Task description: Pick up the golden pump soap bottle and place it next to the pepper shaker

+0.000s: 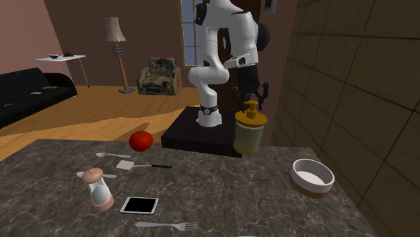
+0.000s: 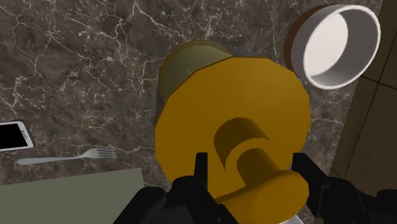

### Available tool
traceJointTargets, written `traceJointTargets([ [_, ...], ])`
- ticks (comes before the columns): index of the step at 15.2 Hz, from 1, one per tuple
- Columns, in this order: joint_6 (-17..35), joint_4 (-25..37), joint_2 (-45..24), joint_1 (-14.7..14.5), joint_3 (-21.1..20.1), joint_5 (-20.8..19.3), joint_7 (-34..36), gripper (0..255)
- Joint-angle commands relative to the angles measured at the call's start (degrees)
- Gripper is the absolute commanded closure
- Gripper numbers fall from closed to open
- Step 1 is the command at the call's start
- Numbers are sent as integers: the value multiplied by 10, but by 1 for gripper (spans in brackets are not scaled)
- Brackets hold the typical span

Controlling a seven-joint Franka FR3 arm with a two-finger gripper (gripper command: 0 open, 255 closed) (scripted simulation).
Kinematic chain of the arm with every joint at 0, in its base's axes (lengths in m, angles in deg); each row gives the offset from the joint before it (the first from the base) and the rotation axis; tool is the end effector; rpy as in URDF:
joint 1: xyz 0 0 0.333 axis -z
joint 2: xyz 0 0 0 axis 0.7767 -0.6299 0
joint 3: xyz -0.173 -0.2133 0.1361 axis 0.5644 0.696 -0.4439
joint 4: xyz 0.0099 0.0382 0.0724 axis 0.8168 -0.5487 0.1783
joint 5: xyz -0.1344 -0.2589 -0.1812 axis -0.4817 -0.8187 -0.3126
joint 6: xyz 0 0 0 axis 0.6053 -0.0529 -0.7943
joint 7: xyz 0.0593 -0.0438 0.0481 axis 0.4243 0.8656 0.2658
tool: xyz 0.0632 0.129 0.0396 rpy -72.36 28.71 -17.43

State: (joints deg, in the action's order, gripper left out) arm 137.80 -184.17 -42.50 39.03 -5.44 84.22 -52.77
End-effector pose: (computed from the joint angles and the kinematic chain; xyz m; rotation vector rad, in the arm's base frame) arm 0.3653 0.2212 0.4393 -2.9116 -0.1805 -0.2869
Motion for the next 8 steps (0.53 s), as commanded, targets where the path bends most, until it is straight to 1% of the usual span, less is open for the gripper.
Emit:
traceJointTargets([
  [1,-15,11,5,1,1,-2,2,255],
  [8,-72,53,20,4,7,-9,10,255],
])
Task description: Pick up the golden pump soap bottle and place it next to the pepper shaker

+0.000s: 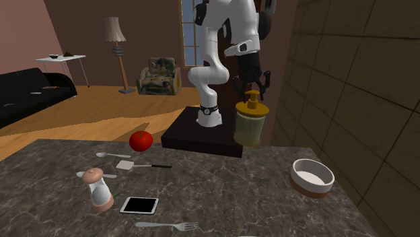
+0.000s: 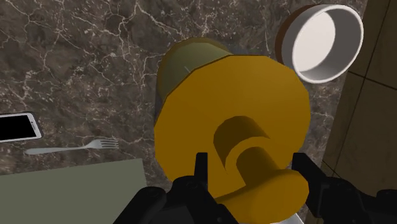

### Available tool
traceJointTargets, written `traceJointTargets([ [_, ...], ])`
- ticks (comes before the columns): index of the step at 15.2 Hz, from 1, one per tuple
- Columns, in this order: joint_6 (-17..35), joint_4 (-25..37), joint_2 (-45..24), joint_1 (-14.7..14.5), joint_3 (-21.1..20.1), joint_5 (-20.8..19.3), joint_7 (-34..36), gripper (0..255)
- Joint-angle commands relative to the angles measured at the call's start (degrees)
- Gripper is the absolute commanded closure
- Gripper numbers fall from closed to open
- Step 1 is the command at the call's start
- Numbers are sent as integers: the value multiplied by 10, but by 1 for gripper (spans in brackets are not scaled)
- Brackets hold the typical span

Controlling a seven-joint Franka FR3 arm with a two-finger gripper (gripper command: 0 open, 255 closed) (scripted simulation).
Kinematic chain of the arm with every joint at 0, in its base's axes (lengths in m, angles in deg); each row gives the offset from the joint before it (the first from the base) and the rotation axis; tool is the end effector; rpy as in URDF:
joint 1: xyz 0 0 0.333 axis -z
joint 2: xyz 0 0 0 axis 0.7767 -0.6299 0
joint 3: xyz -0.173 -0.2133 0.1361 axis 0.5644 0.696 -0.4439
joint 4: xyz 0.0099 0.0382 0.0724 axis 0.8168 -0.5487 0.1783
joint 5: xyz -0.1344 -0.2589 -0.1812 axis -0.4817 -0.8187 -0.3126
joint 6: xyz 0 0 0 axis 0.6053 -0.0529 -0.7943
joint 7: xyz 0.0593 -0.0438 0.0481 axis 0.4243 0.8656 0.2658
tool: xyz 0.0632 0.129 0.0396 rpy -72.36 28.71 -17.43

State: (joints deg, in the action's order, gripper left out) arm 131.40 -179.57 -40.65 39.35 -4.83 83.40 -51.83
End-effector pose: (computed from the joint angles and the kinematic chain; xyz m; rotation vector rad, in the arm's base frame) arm 0.3632 0.2210 0.4760 -2.9117 -0.1806 -0.2868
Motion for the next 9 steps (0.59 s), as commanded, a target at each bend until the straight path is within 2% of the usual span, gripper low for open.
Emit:
traceJointTargets([
  [1,-16,13,3,1,2,-2,2,255],
  [6,-50,42,8,3,5,-6,7,255],
  [9,-59,29,22,15,40,-7,-38,255],
])
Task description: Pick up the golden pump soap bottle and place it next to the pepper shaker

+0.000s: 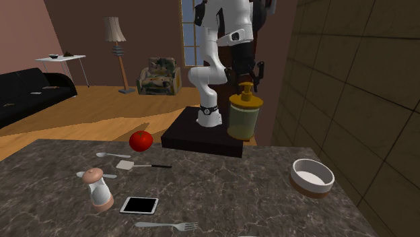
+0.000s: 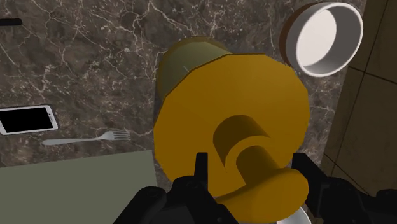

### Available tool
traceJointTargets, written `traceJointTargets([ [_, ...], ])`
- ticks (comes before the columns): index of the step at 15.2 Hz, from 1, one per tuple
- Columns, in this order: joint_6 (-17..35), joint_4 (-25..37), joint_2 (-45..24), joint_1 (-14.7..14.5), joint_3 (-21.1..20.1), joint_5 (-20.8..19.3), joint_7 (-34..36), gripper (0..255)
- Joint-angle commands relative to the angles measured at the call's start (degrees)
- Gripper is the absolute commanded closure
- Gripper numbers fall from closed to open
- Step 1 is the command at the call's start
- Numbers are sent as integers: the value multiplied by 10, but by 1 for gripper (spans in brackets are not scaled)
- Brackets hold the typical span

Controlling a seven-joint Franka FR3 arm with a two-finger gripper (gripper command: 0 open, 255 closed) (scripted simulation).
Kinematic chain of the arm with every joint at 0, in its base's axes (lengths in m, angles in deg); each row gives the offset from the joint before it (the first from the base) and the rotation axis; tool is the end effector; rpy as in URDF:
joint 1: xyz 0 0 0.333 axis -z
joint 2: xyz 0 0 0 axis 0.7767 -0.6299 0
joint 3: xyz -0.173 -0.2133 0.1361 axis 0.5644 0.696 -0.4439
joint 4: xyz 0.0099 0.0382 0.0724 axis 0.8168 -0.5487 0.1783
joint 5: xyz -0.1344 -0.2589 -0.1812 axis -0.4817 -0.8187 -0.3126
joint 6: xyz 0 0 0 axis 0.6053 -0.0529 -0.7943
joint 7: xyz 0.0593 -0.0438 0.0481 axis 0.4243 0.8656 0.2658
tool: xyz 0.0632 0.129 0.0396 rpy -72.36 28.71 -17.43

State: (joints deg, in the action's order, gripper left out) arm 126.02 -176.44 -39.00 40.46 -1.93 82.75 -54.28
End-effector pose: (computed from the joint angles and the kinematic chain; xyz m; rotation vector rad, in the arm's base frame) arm 0.3684 0.1958 0.5041 -2.9121 -0.1791 -0.2865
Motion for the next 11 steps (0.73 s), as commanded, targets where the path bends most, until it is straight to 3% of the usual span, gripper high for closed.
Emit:
traceJointTargets([
  [1,-8,-5,8,8,22,-1,-29,255],
  [11,-39,0,4,56,134,-20,-172,255],
])
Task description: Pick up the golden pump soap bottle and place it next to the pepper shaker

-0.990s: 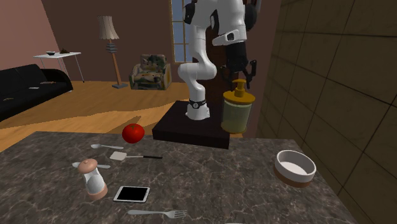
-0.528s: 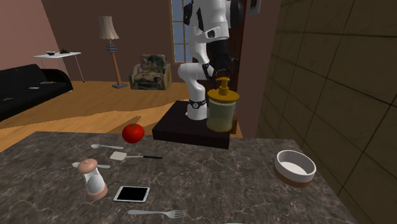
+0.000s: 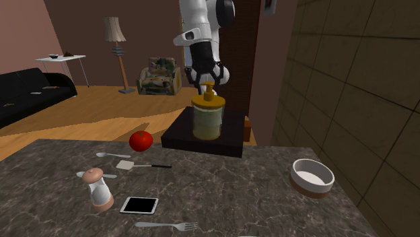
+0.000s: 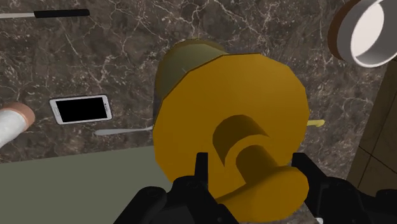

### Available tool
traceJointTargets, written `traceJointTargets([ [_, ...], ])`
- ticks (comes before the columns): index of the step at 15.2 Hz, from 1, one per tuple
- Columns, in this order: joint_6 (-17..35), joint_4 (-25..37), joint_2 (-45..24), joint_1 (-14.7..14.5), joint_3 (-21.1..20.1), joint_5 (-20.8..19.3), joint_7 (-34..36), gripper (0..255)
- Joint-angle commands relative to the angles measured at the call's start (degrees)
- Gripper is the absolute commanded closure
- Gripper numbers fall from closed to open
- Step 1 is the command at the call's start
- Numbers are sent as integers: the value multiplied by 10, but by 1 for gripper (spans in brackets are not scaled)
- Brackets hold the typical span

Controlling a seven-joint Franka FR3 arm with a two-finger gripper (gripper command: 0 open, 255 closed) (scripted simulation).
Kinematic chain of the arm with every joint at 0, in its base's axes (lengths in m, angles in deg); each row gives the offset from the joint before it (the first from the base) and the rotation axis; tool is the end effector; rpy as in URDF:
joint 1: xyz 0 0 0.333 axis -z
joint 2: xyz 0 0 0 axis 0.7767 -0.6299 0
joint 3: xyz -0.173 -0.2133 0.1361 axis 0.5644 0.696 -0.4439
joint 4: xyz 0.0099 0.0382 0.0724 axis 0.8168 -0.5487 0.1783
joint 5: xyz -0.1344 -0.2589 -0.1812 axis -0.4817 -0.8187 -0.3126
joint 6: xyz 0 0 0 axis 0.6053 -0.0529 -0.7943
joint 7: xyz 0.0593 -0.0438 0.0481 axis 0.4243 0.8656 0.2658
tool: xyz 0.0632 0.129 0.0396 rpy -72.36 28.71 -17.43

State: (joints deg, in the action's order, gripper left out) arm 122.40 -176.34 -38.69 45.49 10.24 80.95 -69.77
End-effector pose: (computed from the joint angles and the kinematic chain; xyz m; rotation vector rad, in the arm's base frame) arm 0.3996 0.0692 0.5062 -2.9119 -0.1782 -0.2862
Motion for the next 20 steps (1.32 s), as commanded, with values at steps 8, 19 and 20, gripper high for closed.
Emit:
traceJointTargets([
  [8,-30,51,-48,42,98,-14,-129,255],
  [19,-83,192,-174,87,205,7,-283,255],
  [20,-90,209,-189,92,214,11,-297,255],
])
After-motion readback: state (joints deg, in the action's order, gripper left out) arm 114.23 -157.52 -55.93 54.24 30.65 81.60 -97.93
